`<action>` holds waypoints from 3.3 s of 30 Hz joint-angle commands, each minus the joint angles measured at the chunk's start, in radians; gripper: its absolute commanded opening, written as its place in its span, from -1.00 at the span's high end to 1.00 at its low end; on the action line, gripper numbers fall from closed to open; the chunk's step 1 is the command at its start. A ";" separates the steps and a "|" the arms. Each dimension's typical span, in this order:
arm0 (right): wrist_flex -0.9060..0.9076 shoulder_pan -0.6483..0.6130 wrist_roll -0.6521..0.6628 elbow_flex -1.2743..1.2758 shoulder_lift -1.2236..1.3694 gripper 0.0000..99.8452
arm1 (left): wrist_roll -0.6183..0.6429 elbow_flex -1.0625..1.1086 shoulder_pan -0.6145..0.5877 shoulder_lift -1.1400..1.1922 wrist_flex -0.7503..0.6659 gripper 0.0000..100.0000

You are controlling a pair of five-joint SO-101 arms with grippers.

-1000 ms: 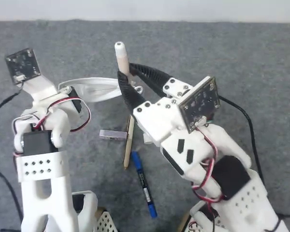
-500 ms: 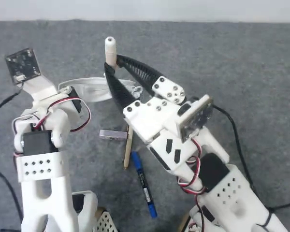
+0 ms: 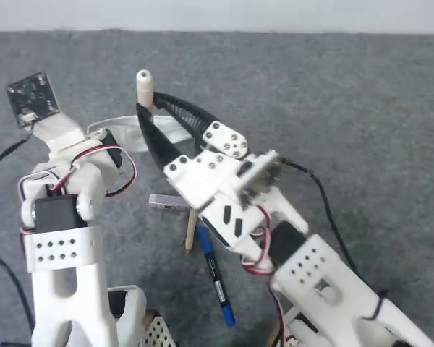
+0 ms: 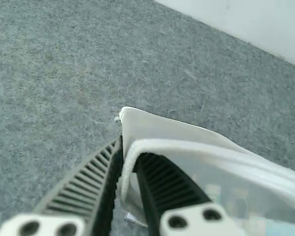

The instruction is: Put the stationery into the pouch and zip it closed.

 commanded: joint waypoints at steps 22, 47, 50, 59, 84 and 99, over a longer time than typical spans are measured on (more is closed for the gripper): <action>-0.148 0.001 0.144 0.169 0.056 0.81 | 0.015 0.001 -0.002 0.014 -0.035 0.98; 0.397 -0.002 0.137 0.153 -0.285 0.69 | 0.015 0.016 -0.008 0.015 -0.037 0.98; 0.478 0.001 0.137 0.146 -0.315 0.69 | 0.015 0.018 -0.008 0.015 -0.037 0.98; 0.768 0.001 0.132 0.152 -0.407 0.69 | 0.015 0.018 -0.008 0.015 -0.035 0.98; 1.030 0.119 -0.011 0.066 -0.401 0.69 | 0.012 -0.036 -0.095 0.015 0.009 0.98; 1.032 0.173 -0.020 -0.135 0.110 0.69 | 0.014 -0.041 -0.127 0.015 0.008 0.98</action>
